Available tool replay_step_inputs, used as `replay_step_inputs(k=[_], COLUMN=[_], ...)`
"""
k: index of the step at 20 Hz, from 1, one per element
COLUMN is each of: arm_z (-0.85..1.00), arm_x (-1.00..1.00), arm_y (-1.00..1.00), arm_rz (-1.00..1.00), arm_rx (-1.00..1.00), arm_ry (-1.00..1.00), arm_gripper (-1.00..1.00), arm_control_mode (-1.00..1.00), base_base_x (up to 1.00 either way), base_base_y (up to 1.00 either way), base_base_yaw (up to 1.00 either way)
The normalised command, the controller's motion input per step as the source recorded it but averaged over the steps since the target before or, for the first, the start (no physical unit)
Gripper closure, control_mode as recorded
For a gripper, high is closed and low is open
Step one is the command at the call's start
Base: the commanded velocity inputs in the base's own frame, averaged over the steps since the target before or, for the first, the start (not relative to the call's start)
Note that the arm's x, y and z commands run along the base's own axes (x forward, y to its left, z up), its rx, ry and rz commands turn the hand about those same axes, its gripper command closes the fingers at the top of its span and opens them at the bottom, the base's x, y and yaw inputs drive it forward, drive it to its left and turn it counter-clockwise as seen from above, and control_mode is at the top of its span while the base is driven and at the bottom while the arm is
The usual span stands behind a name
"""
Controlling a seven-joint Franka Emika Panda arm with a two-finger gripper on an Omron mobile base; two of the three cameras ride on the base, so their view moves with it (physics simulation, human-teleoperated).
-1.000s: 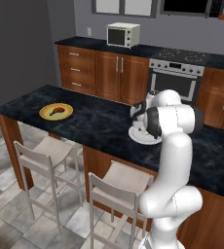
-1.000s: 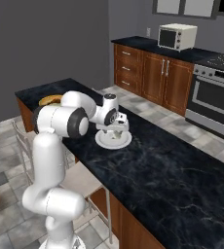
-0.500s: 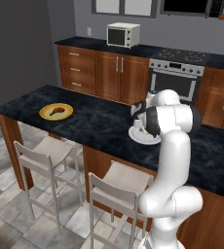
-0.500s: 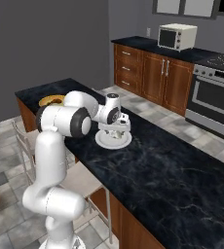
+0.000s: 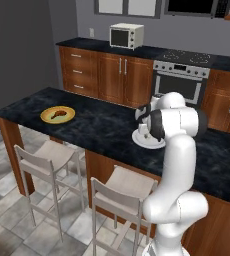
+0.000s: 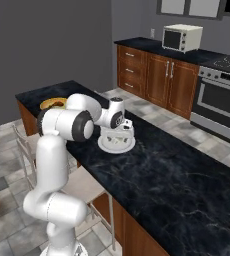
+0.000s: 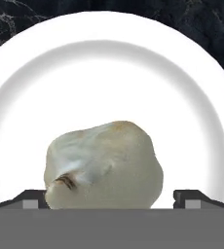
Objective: Transport the chicken drumstick and garlic to the fridge. Place the chicken drumstick on the rack containing meat and place the garlic on the rack containing the vegetable, ensuring meats and vegetables are on different racks.
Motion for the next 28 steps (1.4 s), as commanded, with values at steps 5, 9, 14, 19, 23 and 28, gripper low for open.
replay_step_inputs(k=[5,9,14,19,23,28], arm_z=[-0.23,-0.12,-0.19,-0.52,-0.57,-0.53], arm_x=[0.02,0.23,0.05,0.1,0.39,0.04], arm_y=[0.0,0.0,0.0,0.04,0.22,0.28], arm_rz=[0.0,0.0,0.0,0.01,0.05,0.05], arm_rx=[0.0,0.0,0.0,0.0,0.0,0.0], arm_ry=[0.03,-0.05,-0.02,0.08,0.0,0.0], arm_gripper=[-1.0,-1.0,-1.0,-1.0,1.0,1.0], arm_control_mode=[-1.0,-1.0,-1.0,-1.0,-1.0,-1.0], base_base_x=[0.0,0.0,0.0,0.0,0.0,0.0], base_base_y=[0.0,0.0,0.0,0.0,0.0,0.0], base_base_yaw=[0.0,0.0,0.0,0.0,0.0,0.0])
